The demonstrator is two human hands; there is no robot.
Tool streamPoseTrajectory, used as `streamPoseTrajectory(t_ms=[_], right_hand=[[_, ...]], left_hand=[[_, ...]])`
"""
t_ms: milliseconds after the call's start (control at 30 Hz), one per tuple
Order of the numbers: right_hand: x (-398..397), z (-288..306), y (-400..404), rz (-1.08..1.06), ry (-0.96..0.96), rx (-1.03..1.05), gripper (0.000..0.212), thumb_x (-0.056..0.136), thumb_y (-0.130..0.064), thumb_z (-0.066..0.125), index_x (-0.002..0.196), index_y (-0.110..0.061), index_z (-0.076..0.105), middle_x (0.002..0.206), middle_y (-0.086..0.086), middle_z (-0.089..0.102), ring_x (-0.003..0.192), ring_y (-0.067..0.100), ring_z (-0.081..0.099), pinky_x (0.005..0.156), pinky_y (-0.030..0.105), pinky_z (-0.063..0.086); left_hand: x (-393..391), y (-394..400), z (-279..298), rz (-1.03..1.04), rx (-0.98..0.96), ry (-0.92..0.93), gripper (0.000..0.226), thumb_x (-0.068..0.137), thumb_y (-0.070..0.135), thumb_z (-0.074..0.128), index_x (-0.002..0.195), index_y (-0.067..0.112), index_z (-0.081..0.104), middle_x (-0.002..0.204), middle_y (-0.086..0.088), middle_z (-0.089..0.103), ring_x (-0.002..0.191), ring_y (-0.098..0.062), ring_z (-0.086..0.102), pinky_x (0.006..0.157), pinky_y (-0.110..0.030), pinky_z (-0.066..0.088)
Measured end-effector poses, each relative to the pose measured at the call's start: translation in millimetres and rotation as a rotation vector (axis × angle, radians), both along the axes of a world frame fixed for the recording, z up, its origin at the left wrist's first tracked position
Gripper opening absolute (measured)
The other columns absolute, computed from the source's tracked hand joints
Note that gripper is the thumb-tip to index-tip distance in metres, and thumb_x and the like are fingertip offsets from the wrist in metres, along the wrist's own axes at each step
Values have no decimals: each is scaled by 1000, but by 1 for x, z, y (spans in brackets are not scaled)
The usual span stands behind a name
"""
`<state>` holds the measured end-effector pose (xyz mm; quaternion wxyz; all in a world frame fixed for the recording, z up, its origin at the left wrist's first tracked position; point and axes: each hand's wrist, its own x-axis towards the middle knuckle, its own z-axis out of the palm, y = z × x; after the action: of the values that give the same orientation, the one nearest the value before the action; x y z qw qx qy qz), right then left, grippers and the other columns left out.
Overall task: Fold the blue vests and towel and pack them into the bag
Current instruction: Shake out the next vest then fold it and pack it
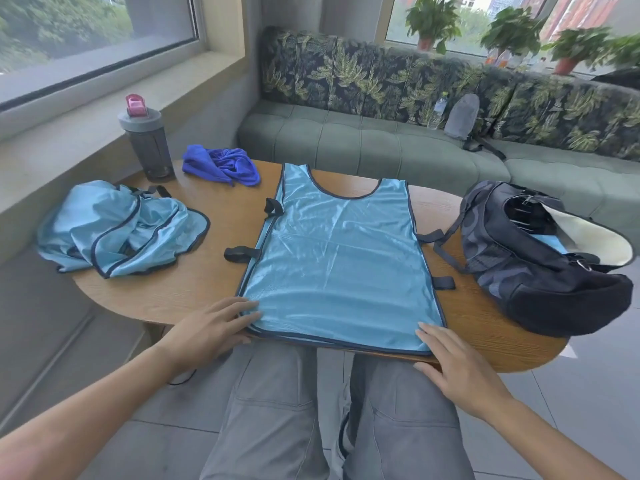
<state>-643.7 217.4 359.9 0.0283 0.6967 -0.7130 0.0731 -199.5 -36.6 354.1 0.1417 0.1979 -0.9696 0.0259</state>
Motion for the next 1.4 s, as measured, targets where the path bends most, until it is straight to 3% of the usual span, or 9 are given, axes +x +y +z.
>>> streamPoseTrajectory(t_ms=[100, 233, 367, 433, 567, 867, 1033, 1233, 1400], right_hand=[[-4, -7, 5, 29, 39, -51, 59, 89, -42, 65, 138, -8, 60, 144, 2, 56, 132, 19, 53, 109, 34, 45], [0, -13, 11, 36, 24, -179, 54, 70, -5, 89, 120, -5, 70, 127, 7, 66, 114, 25, 63, 100, 36, 48], [7, -11, 17, 48, -16, -270, 46, 64, 17, 75, 103, -8, 71, 106, 3, 69, 97, 25, 63, 87, 33, 48], [12, -7, 18, -5, -76, -283, 42, 66, 17, 75, 97, -11, 69, 94, 0, 65, 88, 23, 61, 75, 34, 49], [29, 9, 18, -311, -487, -304, 26, 88, 0, 69, 100, -22, 61, 93, -9, 58, 85, 6, 54, 67, 24, 42], [56, 9, -23, -601, -797, -404, 22, 99, -4, 50, 110, -20, 60, 110, -2, 66, 101, 17, 59, 83, 32, 45], [25, 47, -70, -523, -773, -184, 11, 101, -20, 55, 97, -24, 64, 90, -7, 68, 81, 15, 65, 62, 29, 45], [-18, 96, -126, -566, -812, -221, 17, 99, -31, 59, 113, -26, 66, 107, -10, 69, 102, 11, 63, 89, 34, 49], [29, 72, -92, -568, -908, -168, 16, 99, -19, 56, 95, -15, 71, 77, -5, 76, 73, 14, 70, 62, 21, 53]], left_hand=[[0, 10, 0, -31, -83, 62, 43, 98, 42, 52, 122, 12, 71, 125, -6, 68, 113, -28, 66, 87, -40, 59], [0, 23, 1, -28, -105, 81, 31, 82, 0, 67, 112, 10, 69, 115, -5, 68, 99, -29, 65, 79, -42, 55], [0, 28, 3, 48, -29, 64, 40, 72, -9, 69, 103, 15, 67, 97, 4, 65, 81, -23, 59, 75, -38, 48], [0, 33, 7, 123, 79, 117, 29, 80, 0, 65, 101, 19, 64, 86, 6, 62, 77, -24, 60, 72, -37, 46], [-11, 53, 28, 358, 406, 378, 10, 99, 27, 55, 93, 26, 64, 81, 12, 67, 76, -14, 61, 66, -33, 46], [-38, 48, 32, 573, 770, 507, 21, 102, 29, 57, 84, 23, 63, 72, 0, 65, 73, -21, 61, 68, -40, 48], [-53, 18, 33, 699, 828, 634, 30, 102, 28, 56, 76, 16, 61, 68, -3, 61, 68, -25, 55, 60, -39, 39], [-70, -18, 43, 862, 786, 660, 28, 102, 29, 52, 78, 19, 59, 74, -5, 63, 74, -30, 61, 67, -44, 50], [-74, -23, 22, 982, 657, 579, 25, 101, 30, 47, 78, 22, 51, 73, -6, 60, 72, -33, 60, 71, -46, 52]])
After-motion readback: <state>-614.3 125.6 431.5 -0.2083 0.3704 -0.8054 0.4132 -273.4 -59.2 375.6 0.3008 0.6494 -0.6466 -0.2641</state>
